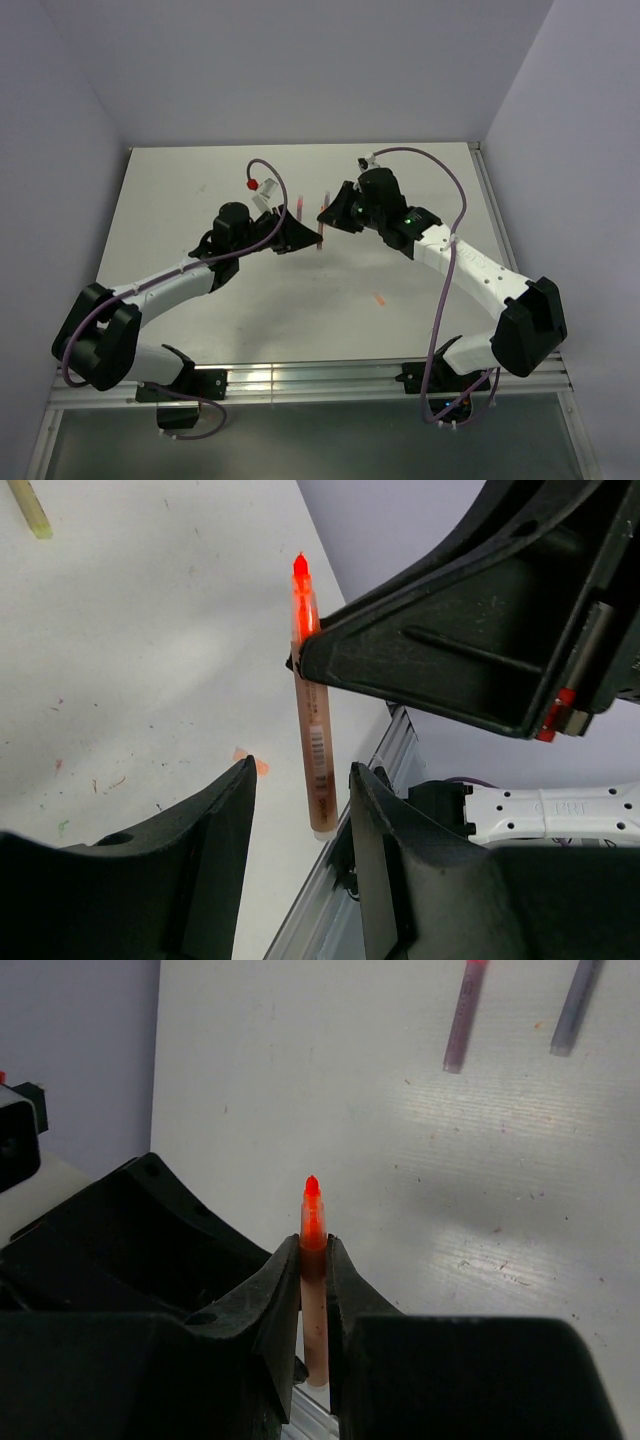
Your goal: Insert the pens into the pen caps
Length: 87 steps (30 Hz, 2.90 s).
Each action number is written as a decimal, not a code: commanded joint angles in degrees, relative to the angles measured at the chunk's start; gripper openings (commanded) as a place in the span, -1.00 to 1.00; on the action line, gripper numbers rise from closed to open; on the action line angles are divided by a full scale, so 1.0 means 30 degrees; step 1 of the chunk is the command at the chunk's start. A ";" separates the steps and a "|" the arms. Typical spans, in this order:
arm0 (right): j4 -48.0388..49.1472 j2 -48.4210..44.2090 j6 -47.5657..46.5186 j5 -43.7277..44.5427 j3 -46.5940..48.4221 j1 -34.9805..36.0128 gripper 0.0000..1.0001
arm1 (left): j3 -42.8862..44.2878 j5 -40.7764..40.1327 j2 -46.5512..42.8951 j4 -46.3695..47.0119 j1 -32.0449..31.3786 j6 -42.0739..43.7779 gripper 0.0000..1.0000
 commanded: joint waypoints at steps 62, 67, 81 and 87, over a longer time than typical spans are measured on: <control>-0.6337 -0.7354 0.0146 0.8683 -0.8773 0.1375 -0.04 | 0.4610 0.1822 -0.8360 -1.3910 -0.0604 0.7709 -0.99; -0.4872 -0.5420 0.0411 0.8418 -0.9479 0.1375 -0.07 | 0.4142 0.2025 -0.8743 -1.3794 -0.0604 0.7975 -0.99; -0.4079 -0.2458 -0.0936 0.8302 -0.9332 0.1434 -0.07 | 0.3761 0.1879 -0.9065 -1.4087 -0.0575 0.8240 -0.99; -0.4196 -0.1550 -0.1083 0.8273 -0.9011 0.1463 -0.09 | 0.3732 0.1820 -0.8948 -1.4087 -0.0575 0.8122 -0.99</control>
